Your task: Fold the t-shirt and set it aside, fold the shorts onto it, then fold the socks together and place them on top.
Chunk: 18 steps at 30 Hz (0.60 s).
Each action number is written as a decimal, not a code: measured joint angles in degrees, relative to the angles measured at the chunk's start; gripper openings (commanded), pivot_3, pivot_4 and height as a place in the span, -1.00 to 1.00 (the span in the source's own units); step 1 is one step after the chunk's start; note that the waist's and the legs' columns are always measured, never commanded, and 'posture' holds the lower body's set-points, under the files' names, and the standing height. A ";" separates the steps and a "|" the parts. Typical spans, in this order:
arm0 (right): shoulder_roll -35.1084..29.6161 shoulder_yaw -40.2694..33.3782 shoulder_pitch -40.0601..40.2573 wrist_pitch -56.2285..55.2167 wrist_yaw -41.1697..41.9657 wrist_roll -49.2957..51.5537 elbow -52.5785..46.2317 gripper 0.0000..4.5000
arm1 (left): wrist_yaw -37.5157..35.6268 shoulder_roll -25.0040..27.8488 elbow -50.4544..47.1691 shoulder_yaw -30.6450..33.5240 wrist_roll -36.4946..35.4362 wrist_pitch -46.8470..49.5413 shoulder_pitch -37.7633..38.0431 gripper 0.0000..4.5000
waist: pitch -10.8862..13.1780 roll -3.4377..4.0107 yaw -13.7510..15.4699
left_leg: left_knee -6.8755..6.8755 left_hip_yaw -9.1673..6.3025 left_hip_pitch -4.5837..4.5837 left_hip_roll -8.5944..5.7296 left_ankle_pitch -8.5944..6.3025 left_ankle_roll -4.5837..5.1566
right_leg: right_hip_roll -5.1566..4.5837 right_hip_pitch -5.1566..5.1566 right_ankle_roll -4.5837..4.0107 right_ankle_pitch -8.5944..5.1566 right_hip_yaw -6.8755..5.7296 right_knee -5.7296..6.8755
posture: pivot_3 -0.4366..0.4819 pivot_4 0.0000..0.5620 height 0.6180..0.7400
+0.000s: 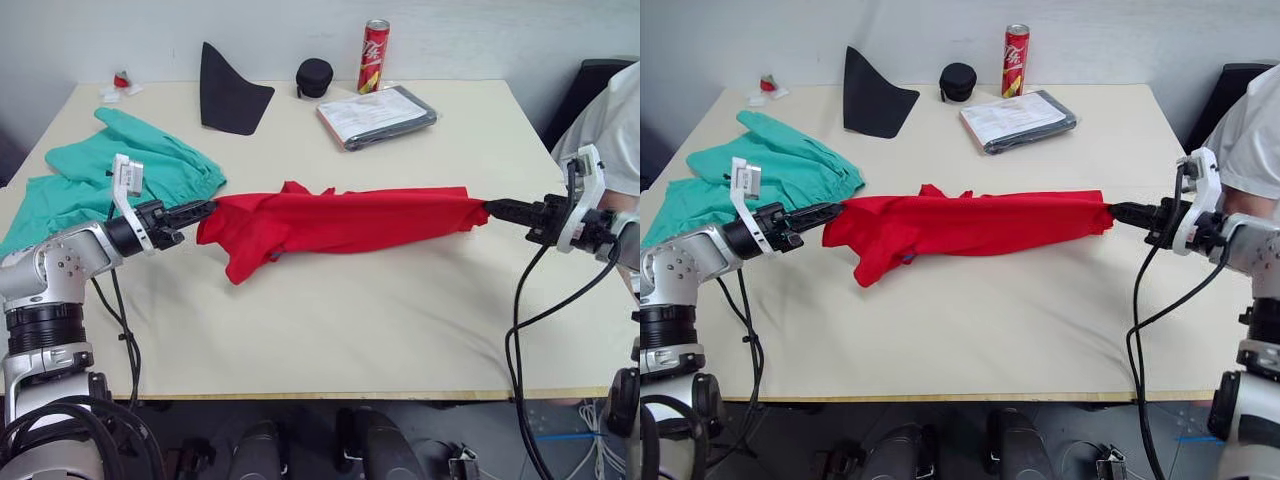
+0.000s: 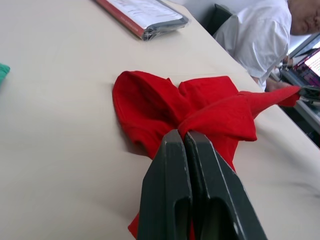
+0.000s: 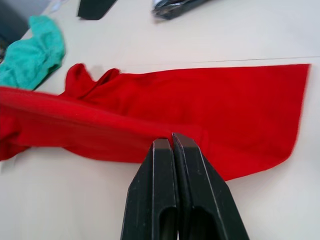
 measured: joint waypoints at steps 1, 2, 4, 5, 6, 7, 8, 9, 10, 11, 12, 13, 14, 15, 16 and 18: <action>-2.14 1.01 4.40 -2.62 3.63 -0.41 -3.51 -0.99 | -2.74 2.01 -1.90 -0.56 0.38 -1.80 2.53 -1.00 | 0.00 0.00 -0.02 | -0.03 0.00 0.03 0.01 -0.03 -0.06 | 0.03 0.02 0.05 -0.04 0.01 -0.02 | -0.05 -0.47 1.00; -4.24 1.86 8.84 -5.94 7.05 -1.26 -6.83 -0.99 | -5.55 3.69 -4.04 -0.88 0.52 -3.58 5.12 -1.00 | 0.00 0.00 -0.04 | -0.06 0.01 0.01 0.01 -0.06 -0.09 | 0.04 0.00 0.09 -0.06 0.01 -0.09 | -0.05 -0.47 1.00; -6.54 3.26 15.27 -11.66 11.59 -3.18 -11.12 -0.99 | -9.55 5.59 -6.77 -1.21 0.81 -6.28 8.61 -1.00 | 0.01 -0.01 -0.10 | 0.01 0.04 0.03 0.01 -0.09 -0.08 | 0.03 0.01 0.10 -0.06 0.03 -0.08 | -0.05 -0.47 1.00; -7.26 3.43 18.62 -15.06 13.27 -4.27 -13.24 -0.99 | -11.64 6.89 -8.68 -1.38 1.08 -8.14 11.03 -1.00 | 0.01 -0.02 -0.15 | 0.04 0.05 0.06 0.01 -0.10 -0.06 | 0.03 0.04 0.10 -0.06 0.04 -0.08 | -0.05 -0.47 1.00; -7.74 3.44 21.69 -18.83 14.55 -5.70 -14.68 -0.99 | -13.65 8.32 -10.14 -1.42 1.51 -10.10 13.62 -1.00 | 0.01 -0.03 -0.19 | 0.04 0.06 0.16 0.01 -0.10 -0.06 | 0.03 0.13 0.11 -0.06 0.06 -0.07 | -0.05 -0.47 1.00; -8.10 3.25 25.16 -23.52 15.62 -7.62 -15.99 -0.99 | -15.81 9.80 -11.90 -1.35 2.02 -12.36 16.68 -1.00 | 0.02 -0.05 -0.18 | 0.02 0.07 0.22 0.02 -0.10 -0.05 | 0.03 0.17 0.11 -0.06 0.06 -0.07 | -0.05 -0.47 1.00; -8.12 3.15 28.39 -28.45 16.39 -9.82 -16.80 -0.99 | -17.76 11.09 -13.58 -1.23 2.63 -14.43 19.82 -1.00 | 0.03 -0.05 -0.14 | 0.00 0.06 0.27 0.03 -0.12 -0.05 | 0.04 0.21 0.11 -0.06 0.05 -0.08 | -0.05 -0.47 1.00; -8.06 3.22 30.96 -32.51 16.81 -11.74 -17.24 -0.99 | -19.26 11.70 -15.02 -1.04 3.15 -16.11 22.53 -1.00 | 0.03 -0.05 -0.07 | -0.01 0.06 0.28 0.02 -0.15 -0.04 | 0.03 0.21 0.11 -0.06 0.06 -0.07 | -0.05 -0.47 1.00; -7.65 3.24 33.31 -36.63 16.85 -13.53 -17.55 -0.99 | -20.68 12.40 -16.83 -0.96 3.79 -18.20 25.66 -1.00 | 0.03 -0.05 -0.04 | -0.02 0.04 0.26 0.02 -0.17 -0.04 | 0.02 0.19 0.11 -0.06 0.06 -0.07 | -0.05 -0.47 1.00; -6.82 3.20 35.35 -40.16 16.57 -15.07 -17.68 -0.99 | -21.67 12.85 -18.66 -0.99 4.63 -20.17 28.72 -1.00 | 0.03 -0.05 -0.03 | -0.02 0.01 0.27 0.03 -0.19 -0.06 | 0.03 0.21 0.11 -0.06 0.06 -0.08 | -0.05 -0.47 1.00; -6.03 3.23 36.81 -42.50 16.22 -16.08 -17.64 -0.99 | -22.36 12.88 -19.89 -1.12 5.39 -21.57 30.77 -1.00 | 0.03 -0.06 -0.03 | -0.01 0.00 0.26 0.02 -0.20 -0.06 | 0.02 0.20 0.11 -0.06 0.07 -0.07 | -0.05 -0.47 1.00; -4.79 3.24 37.97 -44.96 15.32 -17.19 -17.71 -0.99 | -22.61 12.92 -21.54 -1.12 6.45 -23.62 33.26 -1.00 | 0.04 -0.06 -0.02 | -0.02 -0.01 0.23 0.02 -0.19 -0.05 | 0.02 0.19 0.10 -0.05 0.08 -0.08 | -0.05 -0.47 1.00; -3.86 3.24 38.97 -46.41 14.49 -17.90 -17.74 -0.99 | -22.54 12.90 -22.78 -1.31 7.21 -24.96 35.00 -1.00 | 0.03 -0.07 -0.01 | -0.01 -0.04 0.26 0.03 -0.20 -0.04 | 0.02 0.22 0.09 -0.05 0.08 -0.08 | -0.05 -0.47 1.00; -3.06 3.28 39.98 -47.33 13.81 -18.39 -17.75 -0.99 | -22.37 12.81 -23.78 -1.49 8.05 -26.01 36.46 -1.00 | 0.04 -0.07 -0.01 | -0.01 -0.05 0.22 0.02 -0.21 -0.03 | 0.02 0.19 0.09 -0.05 0.08 -0.08 | -0.05 -0.47 1.00; -2.79 3.28 41.51 -48.08 13.54 -18.75 -18.07 -0.99 | -21.96 12.59 -24.60 -1.51 8.74 -27.14 37.77 -1.00 | 0.03 -0.06 0.01 | -0.04 -0.05 0.22 0.02 -0.21 -0.02 | 0.02 0.18 0.09 -0.05 0.09 -0.08 | -0.05 -0.47 1.00; -2.80 3.24 45.46 -48.78 14.06 -18.85 -19.22 -0.99 | -21.17 12.44 -25.50 -1.51 10.29 -28.97 40.87 -1.00 | 0.03 -0.06 0.08 | -0.06 -0.10 0.23 0.04 -0.25 0.01 | 0.04 0.20 0.04 -0.08 0.06 -0.09 | -0.05 -0.47 1.00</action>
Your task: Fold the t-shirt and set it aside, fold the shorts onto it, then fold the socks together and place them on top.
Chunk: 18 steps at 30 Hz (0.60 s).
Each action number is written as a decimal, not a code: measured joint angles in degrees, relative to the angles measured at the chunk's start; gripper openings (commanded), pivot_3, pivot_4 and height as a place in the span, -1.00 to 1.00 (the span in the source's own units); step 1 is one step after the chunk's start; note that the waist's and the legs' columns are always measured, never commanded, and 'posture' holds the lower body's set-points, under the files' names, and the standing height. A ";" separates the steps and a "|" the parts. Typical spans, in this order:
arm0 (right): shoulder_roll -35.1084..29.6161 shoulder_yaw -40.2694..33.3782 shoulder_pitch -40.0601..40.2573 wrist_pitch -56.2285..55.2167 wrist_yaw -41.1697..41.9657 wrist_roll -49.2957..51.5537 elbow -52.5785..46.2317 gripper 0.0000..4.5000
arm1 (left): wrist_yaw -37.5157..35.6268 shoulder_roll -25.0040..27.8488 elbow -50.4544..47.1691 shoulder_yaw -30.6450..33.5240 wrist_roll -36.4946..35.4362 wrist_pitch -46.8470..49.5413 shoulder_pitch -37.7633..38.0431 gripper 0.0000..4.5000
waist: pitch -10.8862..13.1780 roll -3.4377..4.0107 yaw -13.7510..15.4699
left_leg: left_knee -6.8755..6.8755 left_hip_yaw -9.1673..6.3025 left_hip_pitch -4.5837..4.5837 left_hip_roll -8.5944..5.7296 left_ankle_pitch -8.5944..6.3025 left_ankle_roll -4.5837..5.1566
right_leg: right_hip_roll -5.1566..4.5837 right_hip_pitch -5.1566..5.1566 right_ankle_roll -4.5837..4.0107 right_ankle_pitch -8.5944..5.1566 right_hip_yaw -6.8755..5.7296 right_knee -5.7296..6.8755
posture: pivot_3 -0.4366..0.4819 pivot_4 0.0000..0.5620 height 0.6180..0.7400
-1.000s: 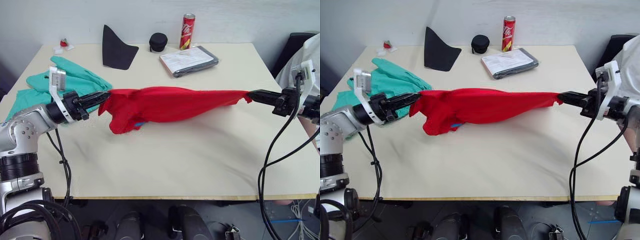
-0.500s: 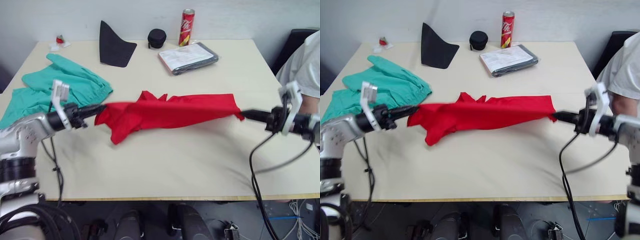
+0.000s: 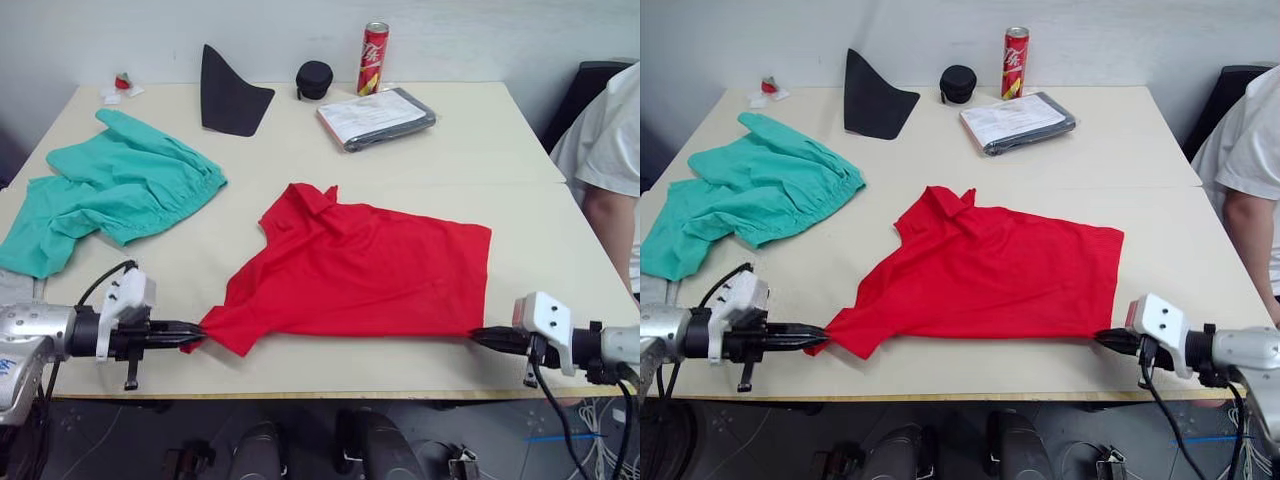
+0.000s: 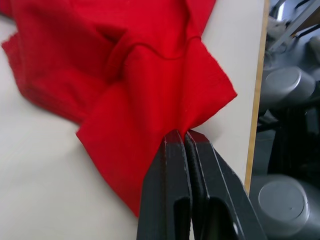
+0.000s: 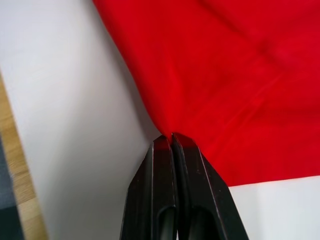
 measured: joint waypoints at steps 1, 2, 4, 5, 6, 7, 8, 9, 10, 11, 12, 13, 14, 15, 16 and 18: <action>-0.12 -0.38 1.46 0.21 0.49 0.44 -1.17 -0.99 | -0.09 0.19 -0.18 -0.04 0.96 -0.97 1.82 -1.00 | 0.00 0.00 0.00 | -0.01 0.00 0.00 0.00 -0.01 0.01 | 0.00 0.00 -0.01 0.00 0.00 -0.01 | -0.05 -0.47 1.00; -0.55 -0.67 2.74 1.02 1.13 1.26 -2.17 -0.99 | -0.39 0.80 -0.29 -0.12 1.83 -1.70 3.33 -1.00 | 0.00 0.00 0.00 | 0.00 -0.02 0.00 0.00 -0.03 0.04 | 0.00 0.01 -0.01 -0.01 -0.01 -0.01 | -0.05 -0.47 1.00; -1.52 -0.78 4.04 2.64 2.49 2.62 -3.03 -0.99 | -1.23 1.89 -0.02 -0.20 2.48 -1.92 3.89 -1.00 | 0.01 -0.02 0.00 | 0.07 -0.03 0.00 0.01 -0.21 0.38 | 0.00 0.03 -0.01 0.00 -0.02 -0.01 | -0.05 -0.47 1.00; -1.82 -0.79 4.05 3.50 3.09 3.35 -3.08 -0.99 | -1.65 2.55 0.44 -0.30 2.43 -1.66 2.94 -1.00 | 0.01 -0.03 0.00 | 0.08 -0.04 0.01 0.00 -0.21 0.42 | -0.01 0.05 -0.02 0.02 -0.02 -0.02 | -0.05 -0.47 1.00; -1.96 -0.80 3.87 3.91 3.49 3.85 -3.11 -0.99 | -1.88 2.97 0.95 -0.34 2.37 -1.58 1.90 -1.00 | 0.01 -0.03 0.01 | 0.08 -0.04 0.01 -0.01 -0.21 0.43 | -0.02 0.05 -0.03 0.02 -0.02 -0.02 | -0.05 -0.47 1.00; -2.07 -0.81 3.26 4.84 3.96 4.47 -3.00 -0.99 | -2.03 3.17 2.09 -0.93 2.36 -1.39 -0.50 -1.00 | 0.01 -0.03 0.03 | 0.09 -0.05 0.03 -0.02 -0.21 0.44 | -0.02 0.07 -0.03 0.03 -0.01 -0.02 | -0.05 -0.47 1.00; -2.15 -0.80 1.90 5.86 4.03 4.87 -2.81 -0.99 | -2.00 3.18 3.43 -1.86 2.38 -1.25 -3.38 -1.00 | 0.01 -0.03 0.09 | 0.09 -0.06 0.02 -0.03 -0.20 0.45 | -0.02 0.07 -0.05 0.04 -0.01 -0.02 | -0.05 -0.47 1.00; -2.56 -0.77 -0.27 6.77 3.98 5.21 -2.66 -0.99 | -1.90 3.15 4.86 -2.66 2.41 -1.11 -6.67 -1.00 | 0.01 -0.03 0.11 | 0.11 -0.06 -0.01 -0.03 -0.17 0.49 | -0.01 0.05 -0.06 0.05 -0.01 -0.02 | -0.05 -0.47 1.00; -3.32 -0.66 -2.16 7.32 4.01 5.28 -2.20 -0.99 | -1.92 3.11 6.53 -3.69 2.46 -1.08 -10.19 -1.00 | 0.01 -0.03 0.13 | 0.10 -0.07 0.01 -0.04 -0.16 0.50 | -0.01 0.07 -0.07 0.07 -0.02 -0.01 | -0.05 -0.47 1.00; -3.63 -0.66 -3.88 7.28 3.97 5.19 -1.52 -0.99 | -1.89 3.09 7.61 -4.14 2.51 -1.15 -12.58 -1.00 | 0.01 -0.03 0.12 | 0.07 -0.07 0.00 -0.03 -0.16 0.51 | -0.01 0.06 -0.06 0.08 -0.03 -0.02 | -0.05 -0.47 1.00; -3.66 -0.53 -5.34 6.85 3.92 4.76 -0.61 -0.99 | -1.96 3.09 8.64 -4.70 2.80 -1.30 -14.30 -1.00 | 0.00 -0.04 0.12 | 0.06 -0.07 0.00 -0.03 -0.17 0.47 | 0.00 0.06 -0.06 0.08 -0.04 -0.01 | -0.05 -0.47 1.00; -3.67 0.12 -6.48 6.03 3.93 3.97 0.49 -0.99 | -2.11 3.09 9.47 -5.58 3.36 -1.84 -15.52 -1.00 | 0.01 -0.04 0.10 | 0.03 -0.06 0.00 -0.03 -0.19 0.41 | 0.00 0.05 -0.08 0.05 -0.05 -0.02 | -0.05 -0.47 1.00; -3.66 1.16 -7.22 5.32 3.89 3.20 1.72 -0.99 | -2.33 2.98 10.30 -6.68 3.88 -2.35 -16.26 -1.00 | 0.01 -0.04 0.00 | 0.03 -0.01 -0.01 -0.02 -0.14 0.22 | 0.00 0.02 -0.08 -0.01 -0.06 -0.02 | -0.05 -0.47 1.00; -3.59 1.99 -7.30 4.74 3.84 2.86 2.52 -0.99 | -2.54 2.76 10.61 -7.38 4.33 -2.58 -16.37 -1.00 | 0.01 -0.04 -0.08 | 0.04 0.04 -0.02 -0.01 -0.10 0.15 | 0.01 0.00 -0.05 -0.06 -0.06 -0.01 | -0.05 -0.47 1.00; -3.30 2.50 -7.30 4.47 3.79 2.46 3.30 -0.99 | -2.66 2.67 10.66 -8.33 4.57 -2.84 -16.32 -1.00 | 0.01 -0.04 -0.13 | 0.04 0.05 -0.03 0.00 -0.11 0.14 | 0.01 0.00 -0.04 -0.09 -0.07 -0.02 | -0.05 -0.47 1.00; -3.28 3.28 -7.05 4.19 3.48 2.03 3.80 -0.99 | -2.87 2.41 10.23 -9.05 4.74 -2.99 -14.92 -1.00 | 0.01 -0.04 -0.25 | 0.06 0.16 -0.05 0.00 -0.14 0.15 | 0.00 -0.05 0.00 -0.12 -0.02 -0.03 | -0.05 -0.47 1.00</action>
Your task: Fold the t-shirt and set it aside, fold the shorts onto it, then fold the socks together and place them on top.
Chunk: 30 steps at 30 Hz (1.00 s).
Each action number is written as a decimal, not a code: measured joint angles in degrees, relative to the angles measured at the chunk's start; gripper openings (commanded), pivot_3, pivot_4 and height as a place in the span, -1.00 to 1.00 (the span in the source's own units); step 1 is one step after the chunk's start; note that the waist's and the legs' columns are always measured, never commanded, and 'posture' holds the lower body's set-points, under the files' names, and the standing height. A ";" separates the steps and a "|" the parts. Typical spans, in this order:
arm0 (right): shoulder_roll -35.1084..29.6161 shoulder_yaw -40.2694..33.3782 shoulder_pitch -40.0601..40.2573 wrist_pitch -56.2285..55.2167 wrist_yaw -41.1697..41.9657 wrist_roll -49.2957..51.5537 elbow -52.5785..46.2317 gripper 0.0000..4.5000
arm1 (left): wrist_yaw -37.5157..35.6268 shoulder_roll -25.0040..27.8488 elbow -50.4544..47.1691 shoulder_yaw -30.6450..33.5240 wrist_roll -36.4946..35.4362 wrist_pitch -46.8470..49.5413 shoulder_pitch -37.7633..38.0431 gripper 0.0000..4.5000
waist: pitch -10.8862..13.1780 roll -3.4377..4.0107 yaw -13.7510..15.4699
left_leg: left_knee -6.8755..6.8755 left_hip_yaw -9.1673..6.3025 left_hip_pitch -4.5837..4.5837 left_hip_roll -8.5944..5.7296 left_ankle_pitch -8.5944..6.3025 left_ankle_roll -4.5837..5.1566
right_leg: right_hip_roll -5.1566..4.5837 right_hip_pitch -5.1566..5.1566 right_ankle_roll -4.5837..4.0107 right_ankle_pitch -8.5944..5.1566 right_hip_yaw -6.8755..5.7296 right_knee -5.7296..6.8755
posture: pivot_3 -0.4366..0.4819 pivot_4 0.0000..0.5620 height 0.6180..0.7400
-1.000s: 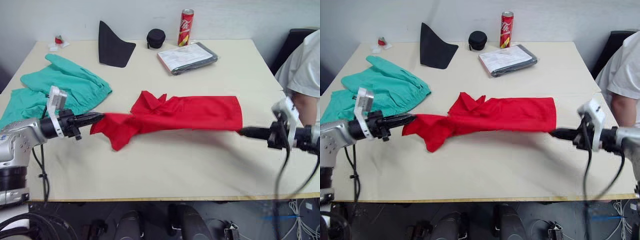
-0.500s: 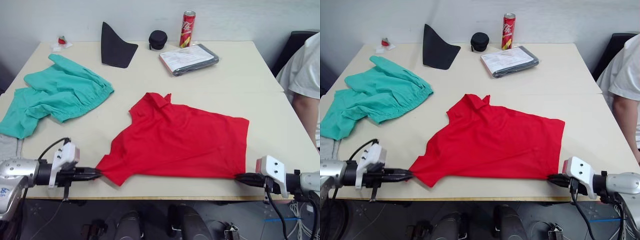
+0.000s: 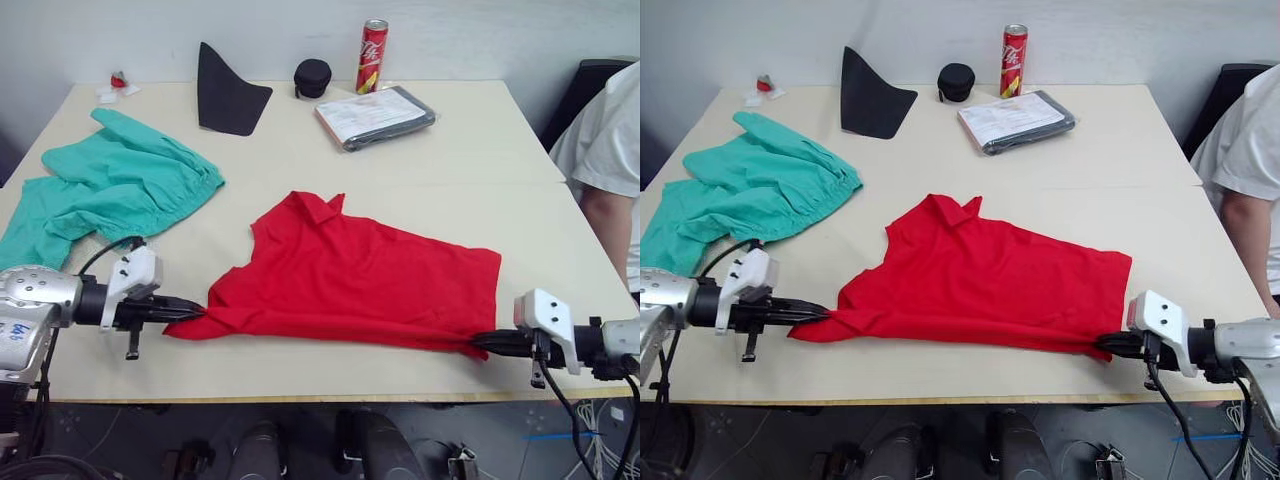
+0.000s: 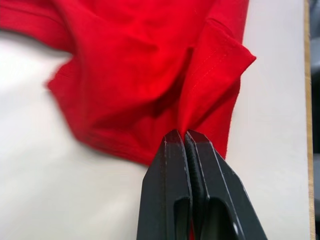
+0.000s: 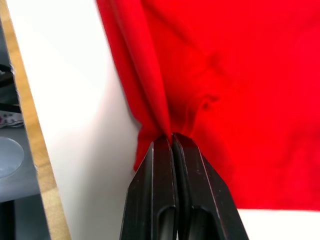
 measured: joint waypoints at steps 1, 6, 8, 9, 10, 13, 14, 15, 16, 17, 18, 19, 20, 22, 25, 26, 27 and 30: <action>0.00 -0.17 0.63 -0.07 -0.21 0.03 -0.24 -0.99 | -0.05 0.01 -0.54 0.13 -0.09 0.06 1.40 -1.00 | 0.00 0.00 -0.02 | 0.01 0.00 0.03 0.00 -0.03 0.02 | 0.00 0.03 0.01 0.00 0.01 -0.01 | -0.05 -0.47 1.00; 0.18 -3.59 8.18 2.00 -0.70 2.71 -4.89 -0.82 | 0.59 -0.11 -6.80 2.43 -1.36 1.26 13.12 -1.00 | -0.01 -0.06 0.22 | 0.08 -0.07 0.04 0.00 -0.17 0.14 | -0.05 0.10 0.05 0.01 0.02 -0.03 | -0.05 -0.47 1.00; 0.32 -5.48 11.61 3.48 -0.64 4.28 -6.99 -0.56 | 1.45 -0.39 -9.18 3.80 -1.59 1.17 17.28 -1.00 | -0.01 -0.06 0.42 | 0.09 -0.18 0.09 -0.03 -0.29 0.37 | -0.07 0.18 0.08 0.04 0.02 -0.02 | -0.05 -0.47 1.00; 0.38 -6.79 12.94 4.69 -0.60 5.30 -7.90 -0.41 | 2.13 -1.21 -10.16 4.64 -1.61 1.03 19.00 -1.00 | -0.01 -0.05 0.47 | 0.10 -0.19 0.08 -0.04 -0.26 0.42 | -0.08 0.18 0.07 0.09 0.04 -0.03 | -0.05 -0.47 1.00; 0.37 -8.87 14.55 6.76 -0.42 6.89 -9.11 -0.26 | 3.01 -2.03 -11.36 5.20 -1.65 0.86 20.59 -1.00 | -0.01 -0.05 0.54 | 0.11 -0.22 0.09 -0.05 -0.24 0.44 | -0.09 0.18 0.06 0.11 0.04 -0.02 | -0.05 -0.47 1.00; -2.88 -15.11 16.36 17.59 1.75 14.26 -11.71 0.19 | 4.66 -3.28 -12.78 5.64 -1.69 0.78 22.52 -1.00 | 0.01 -0.01 0.64 | 0.12 -0.28 0.10 -0.05 -0.21 0.42 | -0.08 0.21 -0.01 0.15 0.05 -0.02 | -0.05 -0.47 1.00; -5.11 -17.53 16.35 21.82 3.00 17.06 -12.30 0.19 | 5.11 -3.58 -13.36 5.90 -1.72 0.79 22.58 -1.00 | 0.01 0.00 0.67 | 0.12 -0.29 0.11 -0.05 -0.15 0.53 | -0.08 0.21 -0.03 0.16 0.06 -0.02 | -0.05 -0.47 1.00; -7.72 -19.79 15.31 26.33 4.29 20.26 -12.46 0.19 | 5.43 -3.77 -13.67 6.31 -1.84 0.79 22.63 -1.00 | 0.01 0.00 0.60 | 0.10 -0.29 0.13 -0.03 -0.14 0.53 | -0.06 0.20 -0.08 0.19 0.05 -0.01 | -0.05 -0.47 1.00; -9.49 -21.31 12.94 29.65 4.92 22.85 -12.27 0.19 | 5.56 -3.78 -13.69 6.53 -1.86 0.80 22.55 -1.00 | 0.00 -0.01 0.46 | 0.09 -0.32 0.12 -0.01 -0.14 0.53 | -0.04 0.20 -0.11 0.21 0.03 -0.02 | -0.05 -0.47 1.00; -10.73 -21.81 8.92 32.24 5.00 25.19 -11.47 0.19 | 5.70 -3.82 -13.73 6.72 -1.90 0.82 22.51 -1.00 | -0.02 -0.05 0.15 | 0.07 -0.34 0.13 0.00 -0.14 0.53 | -0.01 0.20 -0.13 0.22 0.01 -0.02 | -0.05 -0.47 1.00; -11.09 -21.79 4.88 33.40 4.44 26.46 -10.50 0.19 | 5.93 -3.93 -13.85 6.82 -1.96 0.86 22.22 -1.00 | -0.03 -0.07 0.08 | 0.07 -0.34 0.12 0.02 -0.15 0.51 | 0.01 0.19 -0.15 0.21 0.00 -0.02 | -0.05 -0.47 1.00; -11.10 -20.79 0.86 33.69 3.39 26.69 -9.35 0.19 | 6.11 -4.00 -13.97 6.91 -2.01 0.88 22.05 -1.00 | -0.03 -0.09 0.07 | 0.04 -0.37 0.10 0.02 -0.16 0.48 | 0.02 0.16 -0.17 0.20 -0.01 -0.04 | -0.05 -0.47 1.00; -11.09 -17.95 -2.97 32.91 2.18 25.57 -8.06 0.19 | 6.29 -4.09 -14.07 6.89 -2.08 1.00 22.00 -1.00 | -0.04 -0.10 0.08 | 0.02 -0.36 0.10 0.01 -0.18 0.45 | 0.03 0.14 -0.18 0.19 -0.01 -0.06 | -0.05 -0.47 1.00; -10.12 -10.59 -7.99 30.36 0.08 21.39 -6.47 0.19 | 6.71 -4.23 -14.27 6.80 -2.14 1.30 21.73 -1.00 | -0.04 -0.11 0.10 | -0.03 -0.36 0.02 0.01 -0.19 0.39 | 0.03 0.05 -0.19 0.17 -0.02 -0.08 | -0.05 -0.47 1.00; -4.60 1.95 -14.98 24.56 -3.83 11.89 -1.26 0.19 | 7.28 -4.42 -14.51 6.76 -2.36 1.49 21.46 -1.00 | -0.03 -0.10 0.16 | 0.04 -0.30 -0.05 -0.03 -0.07 0.11 | -0.01 0.04 -0.14 0.13 -0.02 -0.08 | -0.05 -0.47 1.00; -2.97 4.99 -16.63 23.19 -4.66 9.59 0.72 0.19 | 7.39 -4.44 -14.58 6.75 -2.39 1.54 21.21 -1.00 | -0.01 -0.06 0.18 | 0.06 -0.28 -0.08 -0.06 -0.07 0.10 | -0.04 0.02 -0.12 0.13 -0.02 -0.07 | -0.05 -0.47 1.00; -1.81 7.31 -17.89 22.35 -5.02 7.92 2.34 0.19 | 7.53 -4.44 -14.63 6.77 -2.41 1.59 21.05 -1.00 | 0.01 -0.03 0.19 | 0.10 -0.26 -0.09 -0.06 -0.07 0.11 | -0.06 0.02 -0.10 0.14 -0.02 -0.07 | -0.05 -0.47 1.00; 1.00 12.12 -21.85 19.29 -4.93 3.90 6.32 0.19 | 7.89 -4.54 -14.95 6.73 -2.41 1.90 20.65 -1.00 | 0.01 -0.01 0.11 | 0.16 -0.23 -0.06 -0.06 -0.07 0.12 | -0.07 0.05 -0.07 0.16 -0.02 -0.03 | -0.05 -0.47 1.00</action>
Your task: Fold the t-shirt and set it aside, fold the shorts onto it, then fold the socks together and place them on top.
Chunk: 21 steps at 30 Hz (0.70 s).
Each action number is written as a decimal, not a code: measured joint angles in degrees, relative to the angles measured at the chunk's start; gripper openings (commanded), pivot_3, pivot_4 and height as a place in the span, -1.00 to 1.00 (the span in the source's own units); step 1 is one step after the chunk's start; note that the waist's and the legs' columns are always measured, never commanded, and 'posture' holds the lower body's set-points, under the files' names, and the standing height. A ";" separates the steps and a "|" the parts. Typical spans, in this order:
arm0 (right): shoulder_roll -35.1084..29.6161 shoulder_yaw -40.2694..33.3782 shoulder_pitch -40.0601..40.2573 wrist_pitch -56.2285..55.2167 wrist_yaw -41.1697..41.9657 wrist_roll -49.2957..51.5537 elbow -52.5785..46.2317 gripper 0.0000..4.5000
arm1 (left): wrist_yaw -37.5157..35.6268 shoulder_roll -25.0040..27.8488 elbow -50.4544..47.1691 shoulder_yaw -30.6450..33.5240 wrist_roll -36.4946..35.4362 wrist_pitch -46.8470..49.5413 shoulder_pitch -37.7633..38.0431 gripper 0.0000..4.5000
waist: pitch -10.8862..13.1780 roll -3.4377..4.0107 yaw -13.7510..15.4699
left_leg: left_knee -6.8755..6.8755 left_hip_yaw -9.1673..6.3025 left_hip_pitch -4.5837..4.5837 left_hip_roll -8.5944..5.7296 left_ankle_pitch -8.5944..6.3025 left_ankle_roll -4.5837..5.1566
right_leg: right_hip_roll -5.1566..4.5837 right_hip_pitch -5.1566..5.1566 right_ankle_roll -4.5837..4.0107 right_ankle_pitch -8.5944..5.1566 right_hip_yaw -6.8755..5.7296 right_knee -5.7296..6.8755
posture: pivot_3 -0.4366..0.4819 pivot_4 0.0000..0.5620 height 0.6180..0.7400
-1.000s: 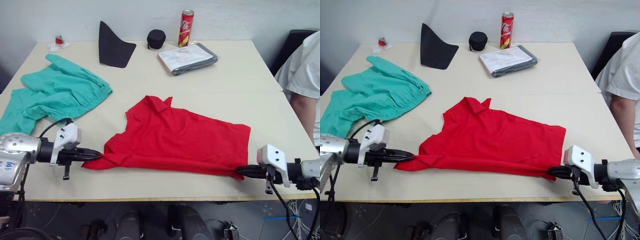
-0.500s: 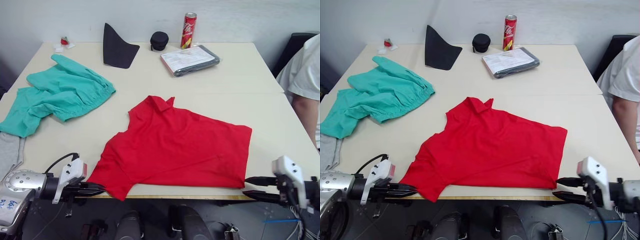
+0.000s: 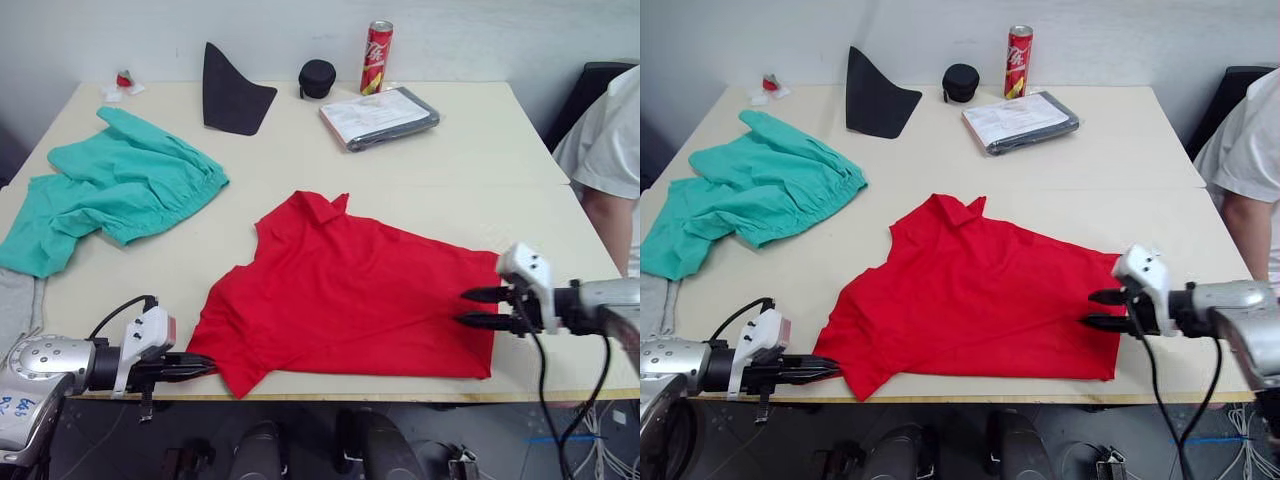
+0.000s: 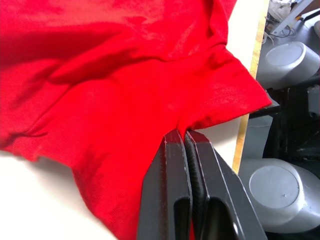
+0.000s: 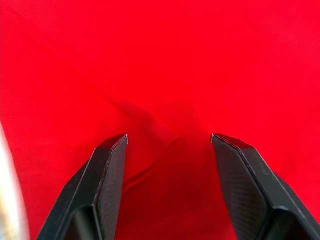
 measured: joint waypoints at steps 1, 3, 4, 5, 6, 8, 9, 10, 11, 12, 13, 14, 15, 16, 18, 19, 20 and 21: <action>0.64 0.56 -0.75 -0.70 0.32 -0.68 0.76 0.19 | 0.11 -0.08 -0.29 0.00 0.00 0.03 -0.14 -1.00 | 0.00 0.00 0.00 | 0.02 0.00 0.00 0.00 0.00 0.00 | 0.00 0.00 0.00 0.00 0.00 0.02 | -0.05 -0.47 1.00; 1.19 1.92 -1.61 -1.70 1.27 -1.56 1.66 0.19 | 0.42 -0.17 -0.55 0.00 -0.03 0.14 -0.17 -1.00 | 0.00 0.00 0.00 | -0.02 0.00 0.06 0.01 0.00 0.00 | 0.01 0.02 0.00 0.00 0.00 0.04 | -0.05 -0.47 1.00; 1.45 2.08 -2.04 -1.97 1.67 -1.78 2.06 0.19 | 0.59 -0.22 -0.56 0.00 -0.04 0.28 -0.17 -1.00 | 0.00 0.00 0.00 | -0.02 0.00 0.06 0.02 0.00 0.00 | 0.02 0.02 0.00 0.00 0.00 0.05 | -0.05 -0.47 1.00; 1.66 2.22 -2.27 -2.49 2.03 -2.19 2.44 0.19 | 0.74 -0.25 -0.56 0.00 -0.04 0.38 -0.17 -1.00 | 0.00 0.00 0.00 | -0.02 -0.01 0.07 0.02 0.00 0.01 | 0.02 0.02 0.00 0.00 0.00 0.06 | -0.05 -0.47 1.00; 1.81 2.33 -2.43 -2.93 2.38 -2.45 2.70 0.19 | 0.87 -0.25 -0.55 0.00 -0.04 0.45 -0.16 -1.00 | 0.00 0.00 -0.01 | -0.02 -0.01 0.08 0.02 0.00 0.01 | 0.02 0.02 -0.01 0.00 0.00 0.07 | -0.05 -0.47 1.00; 1.98 2.70 -2.53 -4.01 3.46 -2.82 2.86 0.19 | 0.99 -0.24 -0.55 0.00 -0.04 0.45 -0.16 -1.00 | 0.00 0.00 -0.05 | -0.02 -0.01 0.09 0.03 -0.01 0.01 | 0.02 0.02 -0.01 0.00 0.00 0.08 | -0.05 -0.47 1.00; 1.99 2.91 -2.52 -4.38 4.25 -2.83 2.86 0.19 | 1.01 -0.24 -0.54 0.00 -0.04 0.45 -0.16 -1.00 | 0.00 0.00 -0.05 | -0.02 -0.01 0.09 0.03 -0.01 0.01 | 0.02 0.02 -0.01 0.00 0.00 0.08 | -0.05 -0.47 1.00; 1.99 3.18 -2.51 -4.90 4.90 -2.85 2.86 0.19 | 1.03 -0.24 -0.52 0.01 -0.04 0.45 -0.16 -1.00 | 0.00 0.00 -0.05 | -0.02 -0.01 0.09 0.03 -0.01 0.01 | 0.02 0.02 -0.01 0.00 -0.01 0.08 | -0.05 -0.47 1.00; 2.00 3.41 -2.49 -5.33 5.57 -2.85 2.86 0.19 | 1.05 -0.24 -0.52 0.01 -0.04 0.45 -0.16 -1.00 | 0.00 0.00 -0.03 | -0.02 -0.01 0.09 0.03 -0.01 0.02 | 0.02 0.02 -0.01 0.00 0.00 0.09 | -0.05 -0.47 1.00; 2.00 3.49 -2.34 -5.88 6.08 -2.87 2.85 0.19 | 1.08 -0.24 -0.51 0.01 -0.04 0.44 -0.17 -1.00 | 0.00 0.00 -0.01 | -0.02 -0.01 0.09 0.03 -0.01 0.03 | 0.02 0.02 -0.01 0.00 0.00 0.09 | -0.05 -0.47 1.00; 2.00 3.54 -2.15 -6.40 6.51 -2.86 2.85 0.19 | 1.11 -0.24 -0.49 0.01 -0.04 0.44 -0.17 -1.00 | 0.00 0.00 0.00 | -0.01 -0.01 0.09 0.03 -0.02 0.03 | 0.02 0.03 -0.01 0.00 -0.01 0.09 | -0.05 -0.47 1.00; 2.00 3.54 -1.94 -6.70 6.77 -2.84 2.83 0.19 | 1.14 -0.24 -0.49 0.01 -0.03 0.44 -0.17 -1.00 | 0.00 0.00 0.00 | -0.01 -0.01 0.08 0.03 -0.02 0.03 | 0.02 0.03 -0.01 0.00 0.00 0.09 | -0.05 -0.47 1.00; 2.00 3.54 -1.77 -7.04 7.03 -2.82 2.82 0.19 | 1.16 -0.24 -0.49 0.01 -0.03 0.44 -0.17 -1.00 | 0.00 0.00 0.00 | -0.01 -0.01 0.09 0.03 -0.02 0.03 | 0.02 0.04 -0.01 0.00 0.00 0.08 | -0.05 -0.47 1.00; 1.99 3.53 -1.54 -7.46 7.30 -2.81 2.75 0.19 | 1.19 -0.24 -0.48 0.01 -0.03 0.44 -0.17 -1.00 | 0.00 0.00 0.00 | -0.01 -0.01 0.09 0.03 -0.02 0.03 | 0.02 0.04 -0.01 0.00 -0.01 0.09 | -0.05 -0.47 1.00; 1.99 3.51 -1.20 -7.77 7.64 -2.77 2.60 0.03 | 1.32 -0.24 -0.48 0.01 -0.03 0.44 -0.17 -1.00 | 0.00 0.00 -0.01 | -0.01 -0.01 0.09 0.03 -0.02 0.03 | 0.02 0.04 -0.01 0.00 -0.01 0.09 | -0.05 -0.47 1.00; 1.99 3.46 -1.00 -7.82 7.68 -2.76 2.57 -0.08 | 1.40 -0.24 -0.48 0.01 -0.04 0.44 -0.17 -1.00 | 0.00 0.00 -0.01 | -0.01 -0.01 0.09 0.03 -0.01 0.03 | 0.02 0.04 -0.01 0.00 -0.01 0.09 | -0.05 -0.47 1.00; 1.99 3.39 -0.80 -7.84 7.70 -2.76 2.55 -0.23 | 1.46 -0.24 -0.48 0.01 -0.03 0.44 -0.17 -1.00 | 0.00 0.00 -0.01 | -0.01 -0.01 0.09 0.03 -0.02 0.03 | 0.02 0.04 -0.01 0.00 -0.01 0.09 | -0.05 -0.47 1.00; 1.99 3.39 -0.69 -7.84 7.72 -2.77 2.56 -0.40 | 1.48 -0.24 -0.47 0.01 -0.03 0.43 -0.18 -1.00 | 0.00 0.00 -0.01 | -0.01 -0.01 0.09 0.03 -0.02 0.03 | 0.02 0.04 -0.01 0.00 -0.01 0.09 | -0.05 -0.47 1.00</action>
